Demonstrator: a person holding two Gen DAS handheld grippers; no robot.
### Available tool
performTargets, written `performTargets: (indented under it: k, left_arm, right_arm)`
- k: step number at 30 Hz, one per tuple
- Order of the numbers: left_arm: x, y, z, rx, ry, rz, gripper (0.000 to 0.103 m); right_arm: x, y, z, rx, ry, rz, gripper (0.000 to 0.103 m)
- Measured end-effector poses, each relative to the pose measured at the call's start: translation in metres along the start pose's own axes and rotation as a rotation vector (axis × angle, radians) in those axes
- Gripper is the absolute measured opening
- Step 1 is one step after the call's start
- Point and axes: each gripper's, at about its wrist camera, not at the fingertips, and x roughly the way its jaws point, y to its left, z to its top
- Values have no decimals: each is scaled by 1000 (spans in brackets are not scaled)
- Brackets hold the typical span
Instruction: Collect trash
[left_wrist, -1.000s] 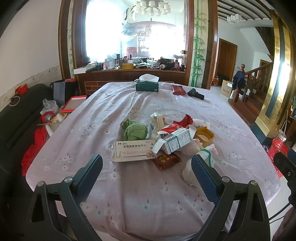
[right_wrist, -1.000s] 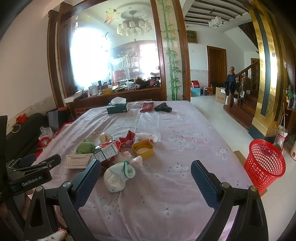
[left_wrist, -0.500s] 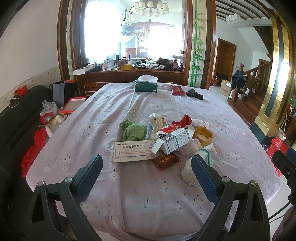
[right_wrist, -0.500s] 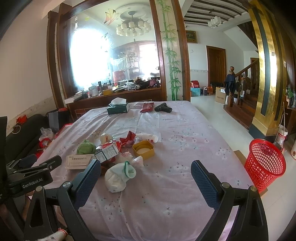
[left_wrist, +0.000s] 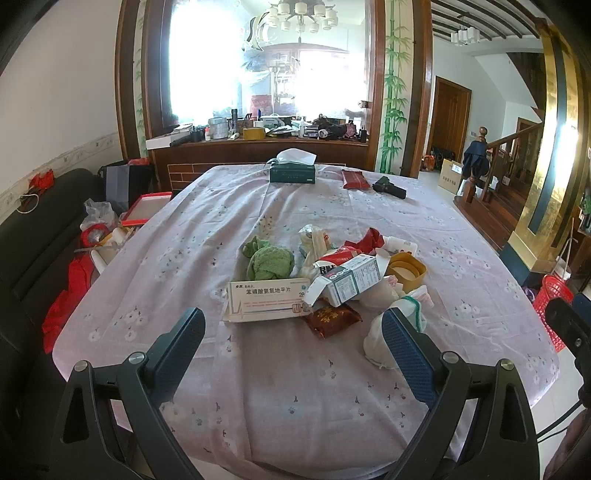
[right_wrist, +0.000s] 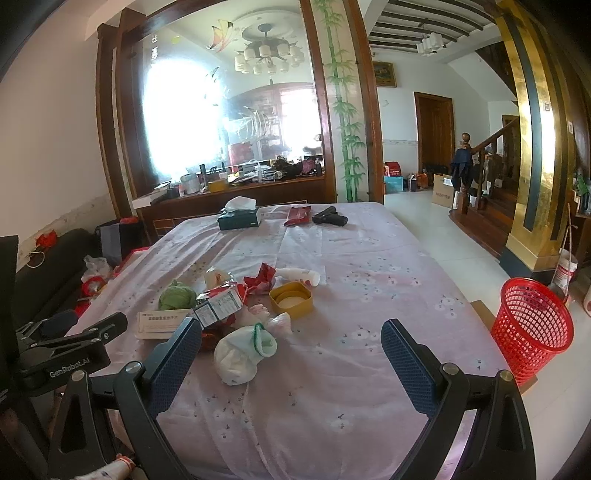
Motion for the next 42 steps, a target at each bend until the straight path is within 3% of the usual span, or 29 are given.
performTargets:
  k: [11,25,42]
  left_arm:
    - [0,-1,0,-3,0,-2,96]
    - [-1,13,10,-15,-24,-13,96]
    - [1,17,10,5,-60,-41,96]
  right_arm:
    - [0,1,1,1,8,4,99]
    - [7,2,-3,20,54,79,99]
    - [9,14,-9,15,-12,119,97]
